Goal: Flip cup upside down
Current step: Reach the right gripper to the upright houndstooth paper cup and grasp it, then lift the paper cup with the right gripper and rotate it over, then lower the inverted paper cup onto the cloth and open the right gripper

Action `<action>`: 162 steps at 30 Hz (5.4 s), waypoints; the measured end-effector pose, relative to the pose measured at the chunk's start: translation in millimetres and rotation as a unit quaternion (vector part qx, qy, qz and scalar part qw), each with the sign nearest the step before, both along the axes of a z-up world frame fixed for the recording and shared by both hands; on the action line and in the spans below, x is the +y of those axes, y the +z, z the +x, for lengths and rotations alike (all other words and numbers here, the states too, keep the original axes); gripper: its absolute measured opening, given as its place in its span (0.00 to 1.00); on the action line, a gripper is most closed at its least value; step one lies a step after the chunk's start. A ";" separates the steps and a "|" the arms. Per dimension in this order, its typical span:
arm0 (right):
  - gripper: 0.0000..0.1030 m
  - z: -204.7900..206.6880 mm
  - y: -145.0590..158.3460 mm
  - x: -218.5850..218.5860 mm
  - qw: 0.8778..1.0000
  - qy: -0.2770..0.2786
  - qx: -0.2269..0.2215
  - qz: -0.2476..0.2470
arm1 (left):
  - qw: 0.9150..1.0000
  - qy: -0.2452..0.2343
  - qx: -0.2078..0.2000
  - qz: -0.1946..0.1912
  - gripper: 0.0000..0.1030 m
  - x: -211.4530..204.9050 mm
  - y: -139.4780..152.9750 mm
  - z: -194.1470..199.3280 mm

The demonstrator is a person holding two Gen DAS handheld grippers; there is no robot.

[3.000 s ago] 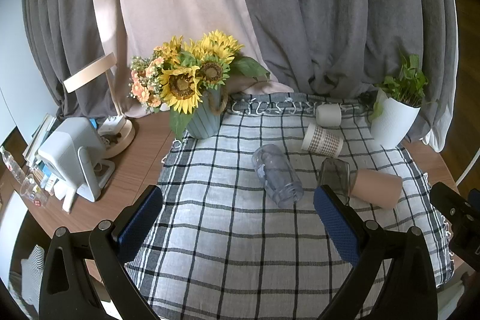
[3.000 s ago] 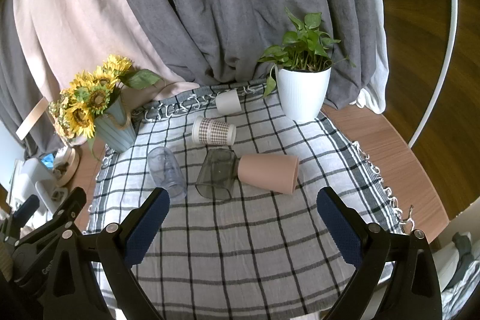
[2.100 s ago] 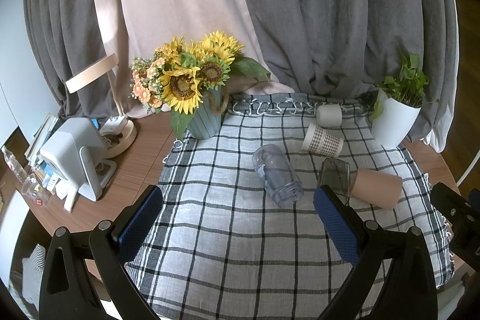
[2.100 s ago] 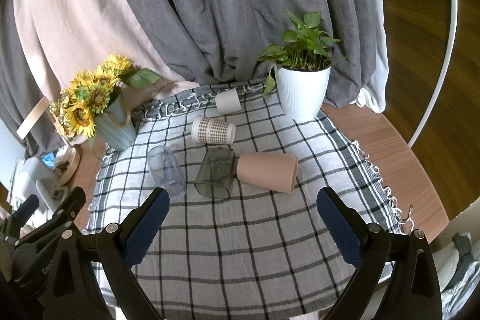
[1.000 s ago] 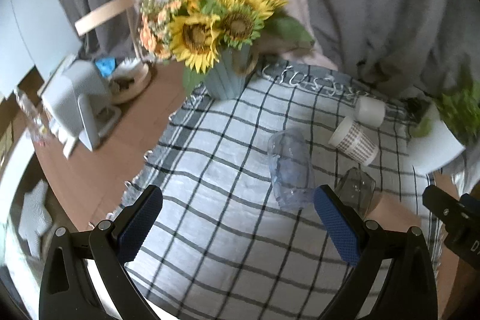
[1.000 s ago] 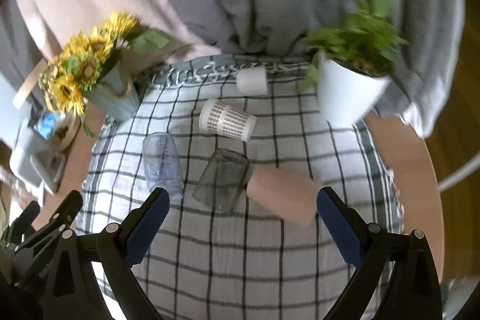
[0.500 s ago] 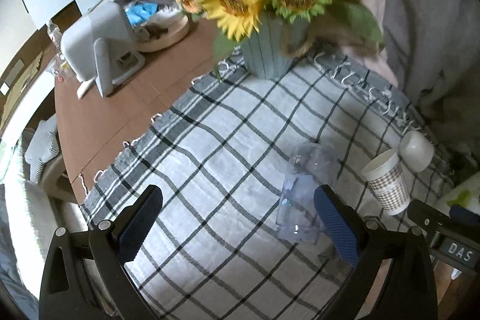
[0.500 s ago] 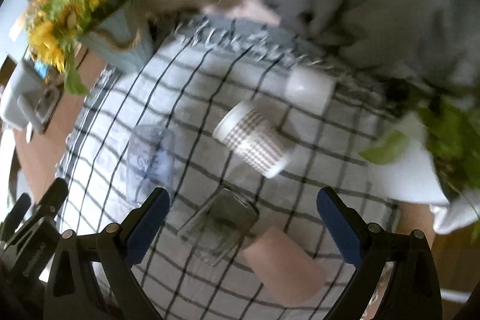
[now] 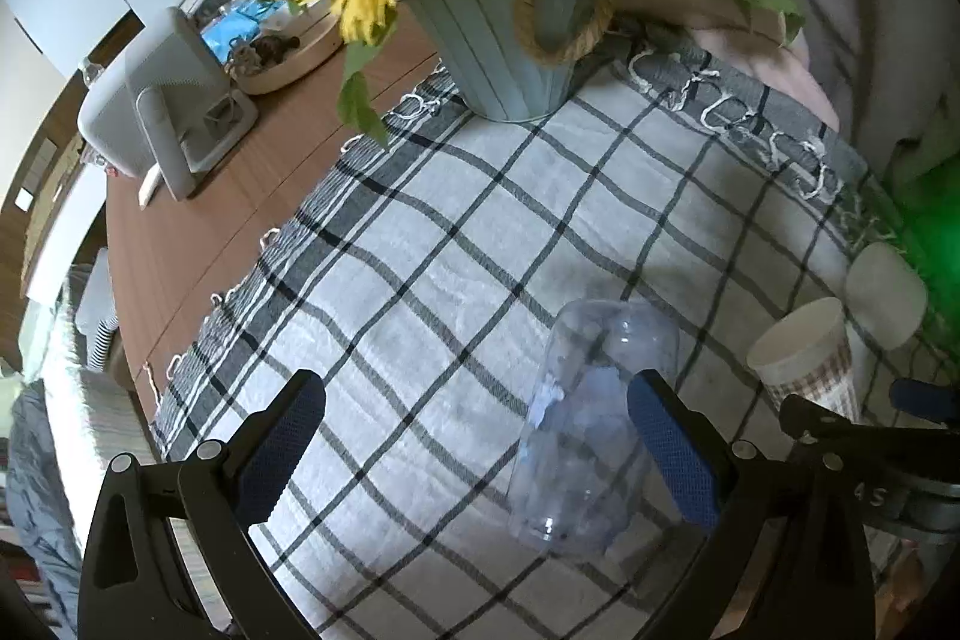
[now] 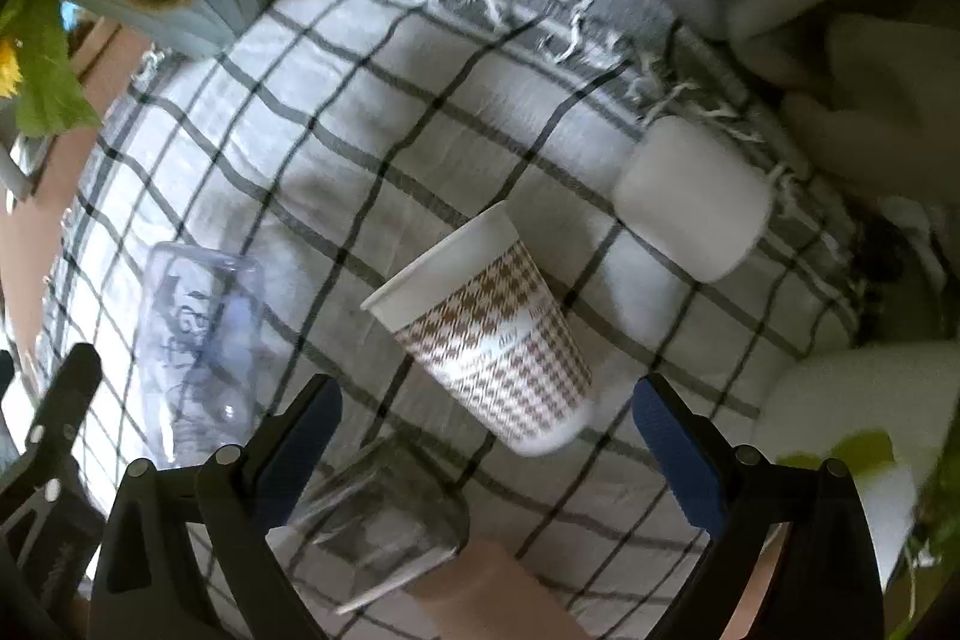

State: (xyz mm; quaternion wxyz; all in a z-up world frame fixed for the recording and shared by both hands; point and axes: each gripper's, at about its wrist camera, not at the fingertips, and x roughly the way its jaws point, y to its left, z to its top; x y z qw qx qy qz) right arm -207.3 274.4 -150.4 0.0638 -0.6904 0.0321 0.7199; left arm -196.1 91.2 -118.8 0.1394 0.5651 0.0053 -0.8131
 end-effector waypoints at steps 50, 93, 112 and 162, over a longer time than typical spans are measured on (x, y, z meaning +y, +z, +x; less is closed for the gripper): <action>0.66 162.4 48.0 -109.4 0.936 -0.291 0.141 -0.141 | 0.952 -0.303 0.037 0.032 1.00 -84.9 29.1 93.3; 0.76 241.0 26.3 -174.4 0.896 -0.405 0.134 -0.123 | 0.918 -0.392 0.010 0.062 1.00 -107.2 10.0 169.6; 0.76 316.6 18.0 -131.5 0.893 -0.435 0.102 -0.060 | 0.911 -0.398 -0.055 0.090 0.77 -41.3 -58.5 203.4; 0.75 325.8 13.0 -104.8 0.889 -0.435 0.124 -0.074 | 0.904 -0.414 -0.036 0.104 0.51 5.3 -33.3 180.9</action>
